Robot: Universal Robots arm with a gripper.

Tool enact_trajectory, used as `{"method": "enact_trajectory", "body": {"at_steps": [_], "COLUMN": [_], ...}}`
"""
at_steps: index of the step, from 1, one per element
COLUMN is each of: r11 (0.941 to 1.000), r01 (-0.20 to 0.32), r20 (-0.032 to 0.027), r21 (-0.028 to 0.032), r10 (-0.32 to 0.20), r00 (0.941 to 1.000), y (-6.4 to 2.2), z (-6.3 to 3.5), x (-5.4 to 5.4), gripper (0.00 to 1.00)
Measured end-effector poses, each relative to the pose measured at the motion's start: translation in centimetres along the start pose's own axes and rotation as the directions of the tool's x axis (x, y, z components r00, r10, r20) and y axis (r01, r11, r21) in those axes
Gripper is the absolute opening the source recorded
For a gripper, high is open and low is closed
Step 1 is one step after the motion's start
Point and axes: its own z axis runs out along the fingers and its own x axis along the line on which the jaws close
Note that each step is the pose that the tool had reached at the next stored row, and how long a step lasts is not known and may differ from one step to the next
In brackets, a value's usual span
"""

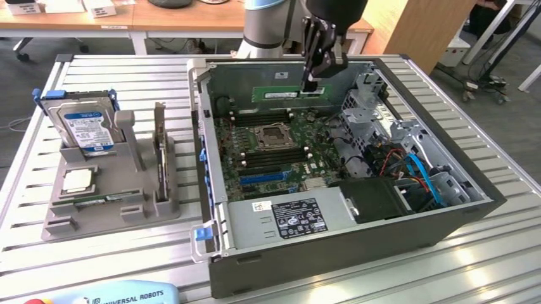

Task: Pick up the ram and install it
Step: 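Pick up the ram and move it above insertion slot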

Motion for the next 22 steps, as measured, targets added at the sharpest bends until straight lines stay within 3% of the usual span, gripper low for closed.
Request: {"method": "enact_trajectory", "body": {"at_steps": [7,22], "r11": [1.0000,1.0000], "r01": [0.000,0.000], "r20": [0.0001,-0.0002], "r21": [0.0007,0.0021], "r10": [0.000,0.000], "r00": [1.0000,1.0000], "y": [0.00,-0.06], "z": [0.20,2.36], "x": [-0.1,0.0], "gripper": [0.11,0.11]}}
